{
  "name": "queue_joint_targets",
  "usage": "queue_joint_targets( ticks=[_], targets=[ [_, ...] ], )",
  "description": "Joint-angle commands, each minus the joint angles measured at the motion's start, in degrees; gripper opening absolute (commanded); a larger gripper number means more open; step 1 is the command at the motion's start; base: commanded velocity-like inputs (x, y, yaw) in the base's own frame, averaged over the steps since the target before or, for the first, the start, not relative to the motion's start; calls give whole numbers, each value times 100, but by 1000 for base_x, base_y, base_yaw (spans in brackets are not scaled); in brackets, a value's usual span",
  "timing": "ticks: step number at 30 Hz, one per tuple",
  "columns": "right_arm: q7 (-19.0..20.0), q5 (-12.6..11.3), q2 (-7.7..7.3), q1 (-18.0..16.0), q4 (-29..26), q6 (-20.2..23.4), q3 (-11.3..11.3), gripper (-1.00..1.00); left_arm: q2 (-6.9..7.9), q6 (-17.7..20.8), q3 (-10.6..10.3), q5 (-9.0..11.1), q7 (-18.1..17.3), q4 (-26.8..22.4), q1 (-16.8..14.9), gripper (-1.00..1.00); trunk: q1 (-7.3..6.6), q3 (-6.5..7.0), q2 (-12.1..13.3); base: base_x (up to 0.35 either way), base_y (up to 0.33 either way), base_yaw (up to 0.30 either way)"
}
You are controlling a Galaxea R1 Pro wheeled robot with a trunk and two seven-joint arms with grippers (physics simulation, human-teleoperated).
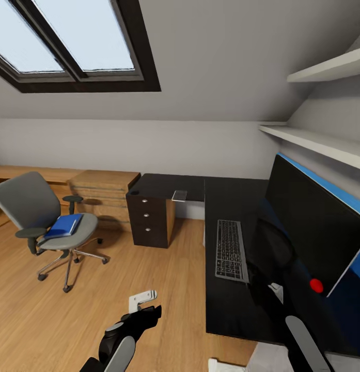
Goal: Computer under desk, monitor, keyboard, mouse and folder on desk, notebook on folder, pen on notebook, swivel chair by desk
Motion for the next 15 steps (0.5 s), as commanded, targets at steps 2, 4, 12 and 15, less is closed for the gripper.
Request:
queue_joint_targets(
  ticks=[2, 4, 12, 15],
  targets=[
    [-9, -4, 22, -4, 0, 26, 38, 100, 1, 7, -4, 52, 54, -8, -5, 100, -3, -8, -7, -332, 0, 0],
    [-63, 81, 53, -5, 1, 23, 106, 100, 1, 7, -3, 50, 54, -7, -5, 100, -3, -8, -7, -333, 0, 0],
    [-422, 700, 188, -5, -1, 21, 212, 100, 2, 6, -2, 48, 56, -6, -5, 100, -3, -8, -7, -335, 0, 0],
    [-559, 1062, 290, -8, -1, 21, 221, 100, 1, 7, 1, 47, 60, -7, -5, 100, -3, -8, -7, -336, 0, 0]
  ],
)
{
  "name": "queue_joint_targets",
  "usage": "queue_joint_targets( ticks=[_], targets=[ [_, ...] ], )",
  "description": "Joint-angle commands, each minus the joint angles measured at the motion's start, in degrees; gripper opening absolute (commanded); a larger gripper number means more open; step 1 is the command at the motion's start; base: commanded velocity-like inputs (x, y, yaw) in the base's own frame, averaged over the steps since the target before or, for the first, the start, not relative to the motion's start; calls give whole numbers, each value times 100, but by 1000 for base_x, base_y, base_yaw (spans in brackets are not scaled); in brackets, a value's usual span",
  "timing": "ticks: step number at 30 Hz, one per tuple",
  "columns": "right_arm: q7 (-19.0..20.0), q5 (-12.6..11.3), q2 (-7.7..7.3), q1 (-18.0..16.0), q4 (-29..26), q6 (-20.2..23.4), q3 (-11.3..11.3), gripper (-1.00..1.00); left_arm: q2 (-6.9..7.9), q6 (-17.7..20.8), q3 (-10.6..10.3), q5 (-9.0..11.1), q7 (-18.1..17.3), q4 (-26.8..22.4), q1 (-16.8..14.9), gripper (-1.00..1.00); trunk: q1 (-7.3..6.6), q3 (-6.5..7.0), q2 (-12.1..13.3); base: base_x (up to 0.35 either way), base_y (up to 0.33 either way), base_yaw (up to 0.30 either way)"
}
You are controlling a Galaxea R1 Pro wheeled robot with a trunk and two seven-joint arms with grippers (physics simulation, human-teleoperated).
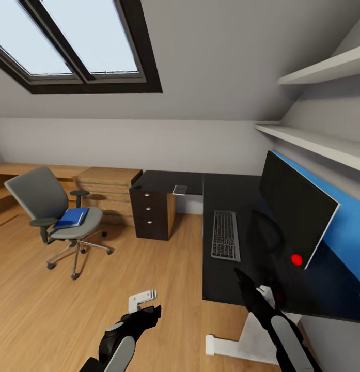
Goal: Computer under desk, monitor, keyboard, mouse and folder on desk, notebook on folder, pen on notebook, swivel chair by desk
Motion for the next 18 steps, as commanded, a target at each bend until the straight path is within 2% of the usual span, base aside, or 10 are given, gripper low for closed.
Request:
queue_joint_targets(
  ticks=[1, 2, 5, 9, 14, 15, 18],
  targets=[
    [-81, 152, 62, -11, -11, 25, -3, 100, 1, 6, -6, 53, 55, -7, -5, 100, -2, -9, -7, -336, 0, 0],
    [-96, 258, 95, -16, -11, 25, -3, 100, 1, 6, -5, 53, 56, -8, -5, 100, -2, -9, -7, -336, 0, 0],
    [-137, 799, 256, -29, -11, 25, -1, 100, 0, 7, -3, 53, 62, -6, -5, 100, -2, -9, -7, -336, 0, 0],
    [-150, 1309, 417, -33, -11, -116, 0, 100, 0, 5, -1, 55, 70, -6, -5, 100, -2, -9, -7, -336, 0, 0],
    [-158, 1863, 566, -35, -4, -724, 58, 100, 0, 3, 0, 55, 74, -7, -5, 100, -2, -9, -7, -336, 0, 0],
    [-161, 2043, 602, -33, -2, -927, 142, 100, 0, 2, 0, 54, 77, -8, -5, 100, -2, -9, -7, -336, 0, 0],
    [-182, 2346, 640, -33, 14, -1239, 375, 100, 1, 0, 0, 53, 87, -6, -5, 100, -2, -9, -7, -335, 0, 0]
  ],
)
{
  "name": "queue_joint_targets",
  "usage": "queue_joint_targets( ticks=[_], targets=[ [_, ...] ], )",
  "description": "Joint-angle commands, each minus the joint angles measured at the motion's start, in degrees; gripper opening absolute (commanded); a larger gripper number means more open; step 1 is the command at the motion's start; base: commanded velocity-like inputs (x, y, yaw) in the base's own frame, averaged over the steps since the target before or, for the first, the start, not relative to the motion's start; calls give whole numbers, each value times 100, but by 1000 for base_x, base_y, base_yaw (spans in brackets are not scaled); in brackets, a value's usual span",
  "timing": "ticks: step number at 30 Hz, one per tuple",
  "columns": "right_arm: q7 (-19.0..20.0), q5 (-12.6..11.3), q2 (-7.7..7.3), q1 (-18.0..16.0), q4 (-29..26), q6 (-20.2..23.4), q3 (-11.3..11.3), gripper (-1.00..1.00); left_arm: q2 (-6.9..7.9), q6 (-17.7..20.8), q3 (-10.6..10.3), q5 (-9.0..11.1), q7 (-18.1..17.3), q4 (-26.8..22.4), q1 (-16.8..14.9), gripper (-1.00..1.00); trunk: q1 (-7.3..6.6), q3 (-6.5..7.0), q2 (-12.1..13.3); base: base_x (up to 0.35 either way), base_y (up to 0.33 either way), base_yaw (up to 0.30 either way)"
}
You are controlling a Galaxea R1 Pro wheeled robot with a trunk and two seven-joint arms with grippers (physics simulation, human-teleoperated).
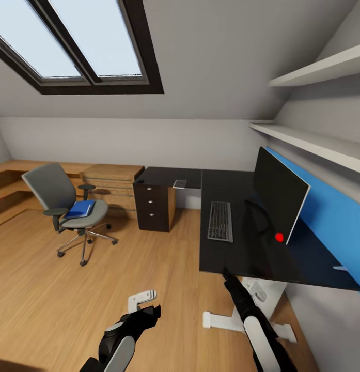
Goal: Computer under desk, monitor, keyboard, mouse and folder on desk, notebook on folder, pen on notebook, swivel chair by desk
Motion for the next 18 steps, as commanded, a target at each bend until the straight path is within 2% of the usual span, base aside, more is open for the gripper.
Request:
queue_joint_targets(
  ticks=[1, 7, 13, 18],
  targets=[
    [-67, 63, 13, -4, 17, -108, 107, 100, 2, 6, -6, 53, 59, -7, -5, 100, -2, -9, -7, -336, 0, 0],
    [-307, 225, 27, -2, 168, -426, 338, 100, 5, 6, -6, 52, 53, -7, -5, 100, -2, -9, -7, -300, 0, 0],
    [-364, 319, 26, -1, 399, -527, 591, 100, 8, 0, -6, 70, 54, 91, -5, 100, -2, -9, -7, -71, 0, 0],
    [-362, 555, -13, 13, 691, -767, 799, 100, 11, -115, -6, 61, 46, 527, -5, 100, -68, 45, 113, -10, 0, 0]
  ],
)
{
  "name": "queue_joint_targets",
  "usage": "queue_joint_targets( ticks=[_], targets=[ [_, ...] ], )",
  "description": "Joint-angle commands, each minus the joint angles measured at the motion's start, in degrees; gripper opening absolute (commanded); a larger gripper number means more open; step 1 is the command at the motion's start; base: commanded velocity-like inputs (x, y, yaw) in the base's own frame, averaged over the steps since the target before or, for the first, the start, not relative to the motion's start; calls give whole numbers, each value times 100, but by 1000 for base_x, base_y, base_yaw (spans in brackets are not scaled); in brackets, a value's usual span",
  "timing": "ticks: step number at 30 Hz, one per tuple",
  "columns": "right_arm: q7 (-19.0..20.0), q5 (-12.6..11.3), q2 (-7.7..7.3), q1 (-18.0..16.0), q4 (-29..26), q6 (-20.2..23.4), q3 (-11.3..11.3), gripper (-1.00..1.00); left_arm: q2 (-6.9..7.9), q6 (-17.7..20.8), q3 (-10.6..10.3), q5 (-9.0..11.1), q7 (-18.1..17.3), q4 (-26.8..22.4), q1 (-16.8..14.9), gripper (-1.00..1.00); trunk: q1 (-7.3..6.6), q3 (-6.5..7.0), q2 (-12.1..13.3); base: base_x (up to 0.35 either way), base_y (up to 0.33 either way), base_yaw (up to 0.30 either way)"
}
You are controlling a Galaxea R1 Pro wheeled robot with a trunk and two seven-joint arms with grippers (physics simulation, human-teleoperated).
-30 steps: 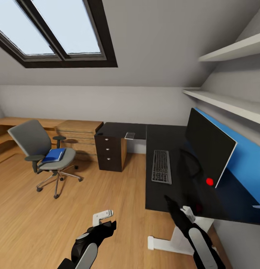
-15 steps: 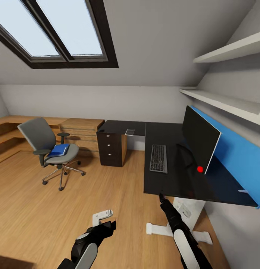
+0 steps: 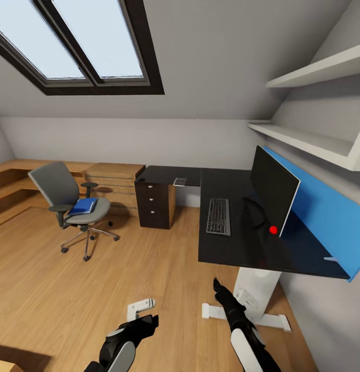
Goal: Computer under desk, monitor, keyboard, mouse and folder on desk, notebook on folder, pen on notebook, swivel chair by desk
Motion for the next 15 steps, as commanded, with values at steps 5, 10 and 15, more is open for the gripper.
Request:
queue_joint_targets(
  ticks=[5, 10, 15],
  targets=[
    [-27, 382, -17, 15, 458, -214, 59, 100, 158, -455, -26, 61, 32, 532, -5, 100, -109, 82, 196, -1, 0, 0],
    [-47, 1301, -22, 28, 1383, -240, 74, 100, 273, -1012, -56, 70, 15, 1406, -5, 100, -219, 172, 396, 0, 0, 0],
    [-48, 2016, -19, 30, 2075, -251, 71, 100, 294, -1623, -68, 62, -5, 2245, -5, 100, -329, 262, 597, 0, 0, 0]
  ],
)
